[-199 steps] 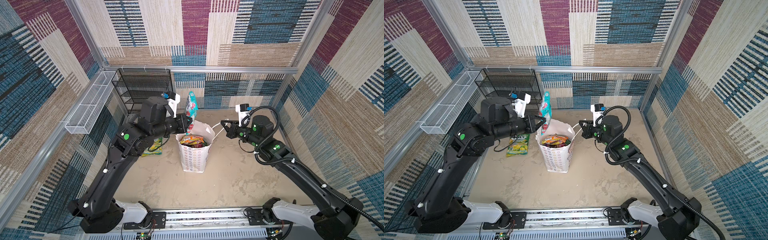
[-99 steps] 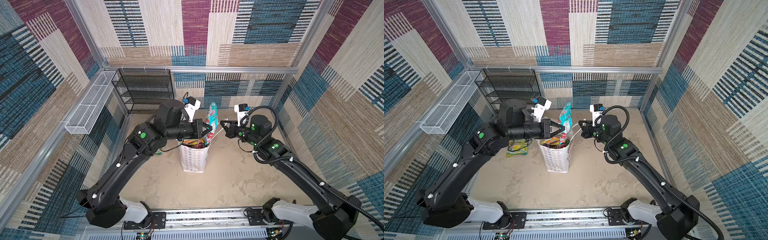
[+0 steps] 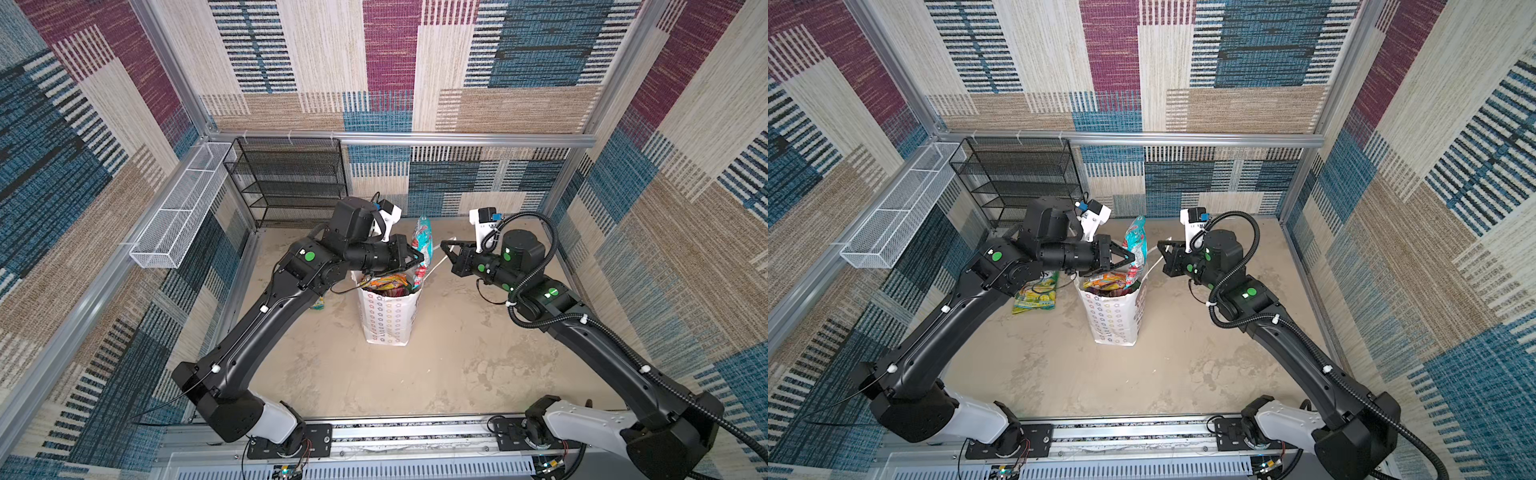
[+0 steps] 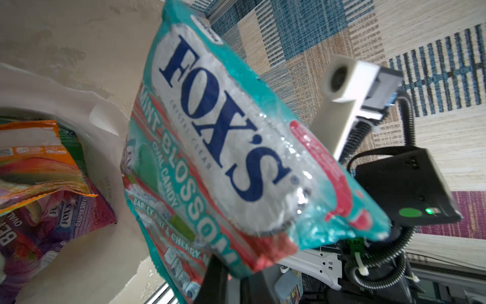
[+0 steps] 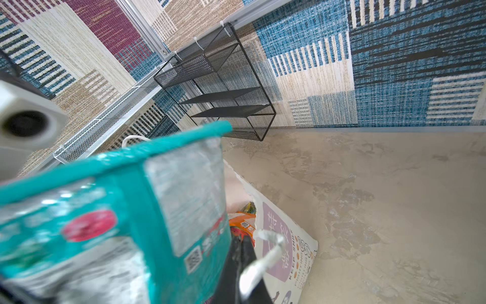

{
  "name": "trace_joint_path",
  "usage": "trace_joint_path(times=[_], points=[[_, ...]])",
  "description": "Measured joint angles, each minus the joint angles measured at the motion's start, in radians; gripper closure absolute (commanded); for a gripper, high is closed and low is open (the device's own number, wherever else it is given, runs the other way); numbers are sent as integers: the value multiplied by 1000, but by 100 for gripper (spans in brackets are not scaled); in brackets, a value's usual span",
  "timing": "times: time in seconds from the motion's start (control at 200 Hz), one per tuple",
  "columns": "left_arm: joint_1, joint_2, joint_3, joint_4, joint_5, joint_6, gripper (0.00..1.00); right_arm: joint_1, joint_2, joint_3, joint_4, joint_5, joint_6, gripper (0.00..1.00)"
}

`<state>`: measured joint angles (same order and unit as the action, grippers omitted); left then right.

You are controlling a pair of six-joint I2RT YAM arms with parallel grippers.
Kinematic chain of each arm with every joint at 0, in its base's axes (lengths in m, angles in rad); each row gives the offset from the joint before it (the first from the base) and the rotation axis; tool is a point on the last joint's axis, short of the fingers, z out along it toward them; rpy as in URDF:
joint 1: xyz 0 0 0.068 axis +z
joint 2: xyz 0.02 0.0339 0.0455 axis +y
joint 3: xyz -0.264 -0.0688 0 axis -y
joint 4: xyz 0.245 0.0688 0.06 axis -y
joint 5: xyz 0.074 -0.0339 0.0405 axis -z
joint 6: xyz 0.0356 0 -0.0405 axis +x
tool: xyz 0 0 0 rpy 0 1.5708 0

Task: Place the snacks into the paper bag
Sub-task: 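Carry the teal Fox's packet over the bag opening with the left gripper, then lower the teal packet into the bag and open the left gripper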

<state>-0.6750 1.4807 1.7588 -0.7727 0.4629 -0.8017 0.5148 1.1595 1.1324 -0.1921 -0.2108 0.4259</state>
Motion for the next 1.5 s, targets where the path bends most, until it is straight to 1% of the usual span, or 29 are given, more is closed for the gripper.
trace_joint_path(times=[0.22, 0.431, 0.601, 0.736, 0.851, 1.012, 1.157, 1.332, 1.367, 1.407, 1.422, 1.462, 1.502], points=[[28, -5, -55, -2, 48, -48, 100, 0, -6, 0, -1, -6, 0, 100], [64, -10, -166, 38, 114, -112, 100, 0, -8, 0, -5, -7, 0, 100], [121, -6, -200, 88, 175, -149, 100, 0, -10, 0, -6, -6, 0, 100], [175, 29, -204, 124, 225, -192, 100, 0, -10, 0, -6, -6, 0, 100], [202, 77, -174, 121, 243, -194, 100, 0, -8, 0, -6, -6, 0, 100], [208, 120, -151, 110, 277, -192, 100, 0, -5, 0, -6, -6, 0, 100], [208, 87, -196, 101, 283, -182, 100, 0, 0, 0, -6, -6, 0, 100], [208, 33, -265, 67, 286, -133, 100, 0, 11, 0, -6, -10, 0, 100], [208, 28, -281, 59, 291, -119, 95, 0, 11, 0, -6, -13, 0, 100], [208, 25, -296, 51, 299, -108, 83, 0, 11, 0, -6, -14, 0, 100], [207, 24, -299, 50, 299, -104, 76, 0, 11, 0, -6, -14, 0, 100], [207, 17, -301, 43, 298, -88, 63, 0, 11, 0, -6, -14, 0, 100], [207, 4, -297, 37, 296, -78, 54, 0, 10, 0, -6, -14, 0, 100]])
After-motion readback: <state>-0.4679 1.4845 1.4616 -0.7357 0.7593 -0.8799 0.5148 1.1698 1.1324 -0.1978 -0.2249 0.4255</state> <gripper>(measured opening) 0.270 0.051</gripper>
